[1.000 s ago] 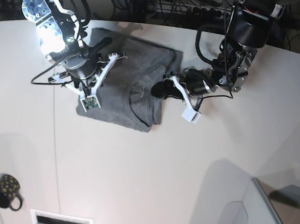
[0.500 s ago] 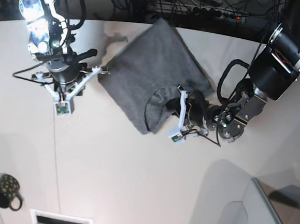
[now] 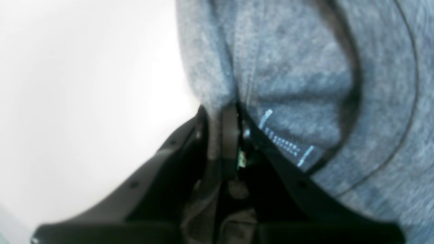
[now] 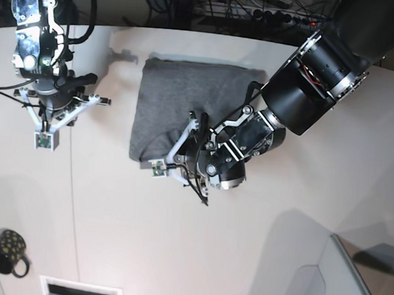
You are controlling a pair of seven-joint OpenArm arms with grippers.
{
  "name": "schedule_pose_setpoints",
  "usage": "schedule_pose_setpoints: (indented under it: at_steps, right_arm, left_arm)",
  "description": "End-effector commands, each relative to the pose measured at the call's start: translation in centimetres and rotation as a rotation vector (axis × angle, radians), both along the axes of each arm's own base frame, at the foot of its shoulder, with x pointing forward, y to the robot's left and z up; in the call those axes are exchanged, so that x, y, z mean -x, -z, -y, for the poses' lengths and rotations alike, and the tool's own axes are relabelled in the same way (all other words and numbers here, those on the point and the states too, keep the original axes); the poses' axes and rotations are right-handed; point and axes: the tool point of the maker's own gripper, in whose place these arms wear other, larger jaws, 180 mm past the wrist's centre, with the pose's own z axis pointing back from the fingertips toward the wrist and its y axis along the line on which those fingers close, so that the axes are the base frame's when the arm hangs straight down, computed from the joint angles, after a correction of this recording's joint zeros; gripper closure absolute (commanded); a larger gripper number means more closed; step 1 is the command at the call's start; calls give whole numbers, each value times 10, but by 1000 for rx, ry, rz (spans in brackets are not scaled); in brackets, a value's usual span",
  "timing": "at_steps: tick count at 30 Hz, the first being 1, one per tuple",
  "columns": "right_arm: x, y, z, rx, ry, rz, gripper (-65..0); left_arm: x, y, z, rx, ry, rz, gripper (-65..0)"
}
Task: Layout the t-shirt on the table in an organized manner, then fold the t-shirt properly
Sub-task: 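Lift and fold the grasped corner with the left gripper over the shirt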
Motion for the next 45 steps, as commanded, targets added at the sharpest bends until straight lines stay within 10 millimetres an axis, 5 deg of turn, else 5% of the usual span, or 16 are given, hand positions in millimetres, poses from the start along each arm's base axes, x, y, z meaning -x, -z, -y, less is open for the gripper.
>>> schedule_pose_setpoints:
  at_steps: [1,35,40,45]
  right_arm:
    - [-7,-9,2,8,-2,38,0]
    - [-9,-10,4,9,5,46,0]
    - [-8,-9,5,10,7,43,0]
    - [-8,-9,3,8,3,42,0]
  left_arm:
    - [-10,-11,10,18,16,30,0]
    - [-8,-8,-1,-63,-4,10,0]
    - [-14,-22,5,-68,9,47,0]
    - [-18,-34,9,-78,17,80,-194]
